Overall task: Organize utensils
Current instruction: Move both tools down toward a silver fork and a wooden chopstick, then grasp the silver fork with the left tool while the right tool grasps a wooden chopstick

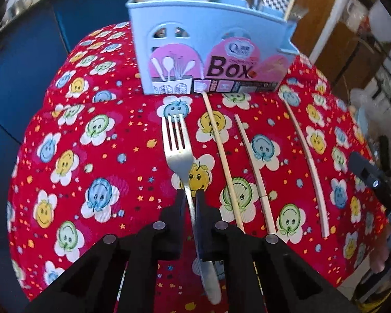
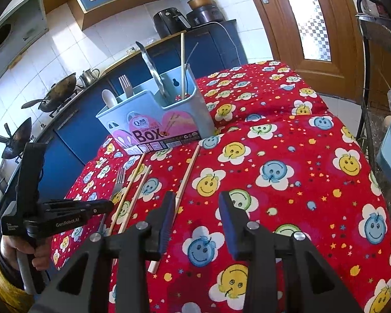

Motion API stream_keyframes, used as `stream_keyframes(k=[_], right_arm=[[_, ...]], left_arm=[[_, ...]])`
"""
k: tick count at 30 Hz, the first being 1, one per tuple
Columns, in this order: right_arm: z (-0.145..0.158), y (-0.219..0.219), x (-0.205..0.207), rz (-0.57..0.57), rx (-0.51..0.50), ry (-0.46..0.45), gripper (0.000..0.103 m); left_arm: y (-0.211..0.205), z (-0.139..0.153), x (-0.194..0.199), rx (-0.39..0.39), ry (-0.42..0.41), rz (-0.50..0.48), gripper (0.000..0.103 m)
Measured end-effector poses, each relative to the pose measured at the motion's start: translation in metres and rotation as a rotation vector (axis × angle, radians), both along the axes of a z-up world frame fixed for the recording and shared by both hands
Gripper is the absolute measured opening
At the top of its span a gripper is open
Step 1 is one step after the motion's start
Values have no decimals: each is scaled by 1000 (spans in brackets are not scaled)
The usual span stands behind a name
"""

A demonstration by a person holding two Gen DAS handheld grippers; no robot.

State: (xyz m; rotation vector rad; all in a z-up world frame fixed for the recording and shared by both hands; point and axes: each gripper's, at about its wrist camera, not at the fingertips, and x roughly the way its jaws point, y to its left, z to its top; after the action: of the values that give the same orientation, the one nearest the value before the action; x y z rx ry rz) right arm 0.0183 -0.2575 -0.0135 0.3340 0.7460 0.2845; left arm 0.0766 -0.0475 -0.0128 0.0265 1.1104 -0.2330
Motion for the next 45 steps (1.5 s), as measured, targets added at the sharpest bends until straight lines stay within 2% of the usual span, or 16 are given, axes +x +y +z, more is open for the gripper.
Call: stream_keyframes(k=[6, 13, 24, 26, 29, 36, 43, 45], right_arm=[[4, 13, 6, 20, -34, 26, 38], [6, 29, 20, 55, -99, 93, 38], [5, 52, 67, 137, -221, 266, 38], [6, 56, 77, 148, -240, 302, 29], [5, 63, 88, 151, -282, 347, 22], [-6, 69, 107, 150, -329, 452, 20], [-6, 74, 115, 155, -368, 479, 20], [-6, 72, 116, 144, -378, 472, 12]], left_arm=[[26, -2, -4, -163, -28, 44, 4], [46, 1, -13, -247, -93, 58, 4], [62, 20, -27, -283, -244, 57, 4], [63, 23, -30, -282, -275, 51, 4], [65, 27, -32, -300, -298, 45, 4], [67, 34, -34, -326, -353, 36, 4], [71, 41, -35, -346, -399, 33, 4], [71, 43, -35, -349, -412, 32, 4]])
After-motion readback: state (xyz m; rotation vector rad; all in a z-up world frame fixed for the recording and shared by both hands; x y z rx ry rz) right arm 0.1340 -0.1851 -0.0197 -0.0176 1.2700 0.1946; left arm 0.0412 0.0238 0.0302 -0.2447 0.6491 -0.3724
